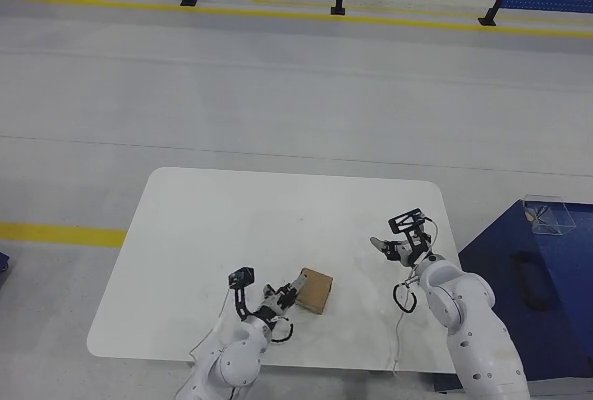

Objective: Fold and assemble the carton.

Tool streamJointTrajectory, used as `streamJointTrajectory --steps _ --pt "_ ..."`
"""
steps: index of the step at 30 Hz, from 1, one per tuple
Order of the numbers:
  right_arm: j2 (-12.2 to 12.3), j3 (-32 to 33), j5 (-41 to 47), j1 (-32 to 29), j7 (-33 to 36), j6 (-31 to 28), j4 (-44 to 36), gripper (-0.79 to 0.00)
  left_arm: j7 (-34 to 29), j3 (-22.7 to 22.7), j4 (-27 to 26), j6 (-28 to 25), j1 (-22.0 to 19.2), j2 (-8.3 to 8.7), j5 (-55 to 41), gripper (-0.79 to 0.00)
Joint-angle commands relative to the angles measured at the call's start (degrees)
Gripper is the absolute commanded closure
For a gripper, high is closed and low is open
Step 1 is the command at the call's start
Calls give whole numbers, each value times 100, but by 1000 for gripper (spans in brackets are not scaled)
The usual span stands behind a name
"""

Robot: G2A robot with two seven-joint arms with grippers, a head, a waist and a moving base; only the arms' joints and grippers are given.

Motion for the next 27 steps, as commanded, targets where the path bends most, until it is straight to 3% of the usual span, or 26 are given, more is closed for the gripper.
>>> streamJointTrajectory --steps 1,3,4,5,6,9,13,27 --pt "0 0 0 0 0 0 0 -785 758 27 -325 25 161 22 620 -785" --pt "0 0 0 0 0 0 0 -785 1454 191 -528 -169 301 51 1474 -776" --pt "0 0 0 0 0 0 0 -785 1833 324 -566 -268 307 76 2190 -628" --pt "0 0 0 0 0 0 0 -785 2224 473 -521 -348 319 102 2932 -413" --pt "0 0 0 0 0 0 0 -785 2487 633 -403 -375 339 116 3488 0" --pt "0 0 0 0 0 0 0 -785 2811 965 -22 -200 160 133 4767 0" --pt "0 0 0 0 0 0 0 -785 2368 1272 462 198 -170 82 5489 0" --pt "0 0 0 0 0 0 0 -785 1374 1501 961 346 -570 -62 5167 0"
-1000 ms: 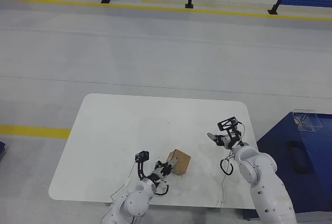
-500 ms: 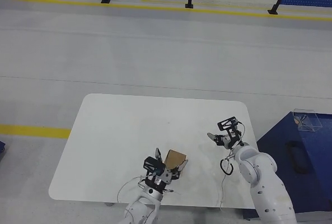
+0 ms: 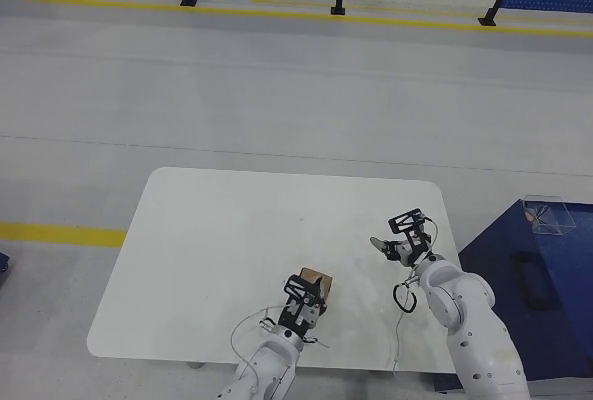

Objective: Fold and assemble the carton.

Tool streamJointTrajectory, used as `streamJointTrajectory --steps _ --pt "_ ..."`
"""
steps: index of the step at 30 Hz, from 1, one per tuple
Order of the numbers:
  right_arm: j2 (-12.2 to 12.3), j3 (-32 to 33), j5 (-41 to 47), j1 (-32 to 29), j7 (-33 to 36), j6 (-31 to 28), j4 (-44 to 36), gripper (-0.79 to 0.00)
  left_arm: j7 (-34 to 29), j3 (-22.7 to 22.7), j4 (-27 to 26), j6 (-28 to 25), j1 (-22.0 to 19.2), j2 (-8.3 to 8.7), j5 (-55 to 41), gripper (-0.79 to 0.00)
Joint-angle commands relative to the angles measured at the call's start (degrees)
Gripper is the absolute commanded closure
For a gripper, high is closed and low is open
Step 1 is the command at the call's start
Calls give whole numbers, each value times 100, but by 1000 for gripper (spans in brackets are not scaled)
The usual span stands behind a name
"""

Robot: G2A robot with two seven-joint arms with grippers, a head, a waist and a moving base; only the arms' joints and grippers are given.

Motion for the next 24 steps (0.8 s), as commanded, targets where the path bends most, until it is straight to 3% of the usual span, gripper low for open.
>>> streamJointTrajectory --steps 1,7,12,18,22,24 --pt "0 0 0 0 0 0 0 -785 -168 7 63 47 -30 -11 -2 0" --pt "0 0 0 0 0 0 0 -785 284 -40 -108 -22 57 -16 -210 0" --pt "0 0 0 0 0 0 0 -785 -66 1 129 49 -35 -25 -37 0" --pt "0 0 0 0 0 0 0 -785 390 -61 32 -67 14 -47 -422 0" --pt "0 0 0 0 0 0 0 -785 -119 -61 296 -33 -100 -47 -283 0" --pt "0 0 0 0 0 0 0 -785 204 -58 161 147 -82 -63 -285 0"
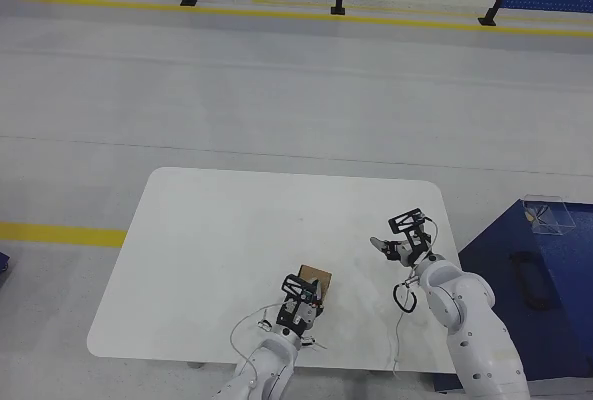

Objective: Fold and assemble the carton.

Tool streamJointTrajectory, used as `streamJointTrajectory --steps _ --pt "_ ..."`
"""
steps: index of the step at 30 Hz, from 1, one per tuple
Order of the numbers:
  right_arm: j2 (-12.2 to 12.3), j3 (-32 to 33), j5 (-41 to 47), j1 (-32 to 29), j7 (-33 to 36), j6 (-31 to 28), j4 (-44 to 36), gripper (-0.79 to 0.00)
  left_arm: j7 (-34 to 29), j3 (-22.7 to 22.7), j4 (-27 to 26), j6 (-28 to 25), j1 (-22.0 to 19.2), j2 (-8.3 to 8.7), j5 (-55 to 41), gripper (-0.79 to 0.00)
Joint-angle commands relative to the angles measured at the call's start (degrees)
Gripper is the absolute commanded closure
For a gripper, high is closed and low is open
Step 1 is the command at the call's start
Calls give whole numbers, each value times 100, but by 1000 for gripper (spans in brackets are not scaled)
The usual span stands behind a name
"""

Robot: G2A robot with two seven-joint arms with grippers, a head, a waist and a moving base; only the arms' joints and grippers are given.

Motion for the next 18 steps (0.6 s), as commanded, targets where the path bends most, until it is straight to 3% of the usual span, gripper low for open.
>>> streamJointTrajectory --steps 1,8,9,10,11,12,14,18 --pt "0 0 0 0 0 0 0 -785 542 -2 -199 -9 111 -15 -229 0" --pt "0 0 0 0 0 0 0 -785 3072 -358 -1057 -354 917 80 -763 0" --pt "0 0 0 0 0 0 0 -785 3376 -417 -1118 -412 1047 89 -919 -31" --pt "0 0 0 0 0 0 0 -785 3606 -459 -1164 -456 1160 95 -1056 -785" --pt "0 0 0 0 0 0 0 -785 3606 -459 -1164 -456 1160 95 -1056 -785" --pt "0 0 0 0 0 0 0 -785 3505 -453 -1161 -452 1136 95 -1030 -5" --pt "0 0 0 0 0 0 0 -784 3672 -464 -1170 -462 1172 96 -1073 -18" --pt "0 0 0 0 0 0 0 -785 3603 -459 -1164 -456 1159 95 -1055 -294"
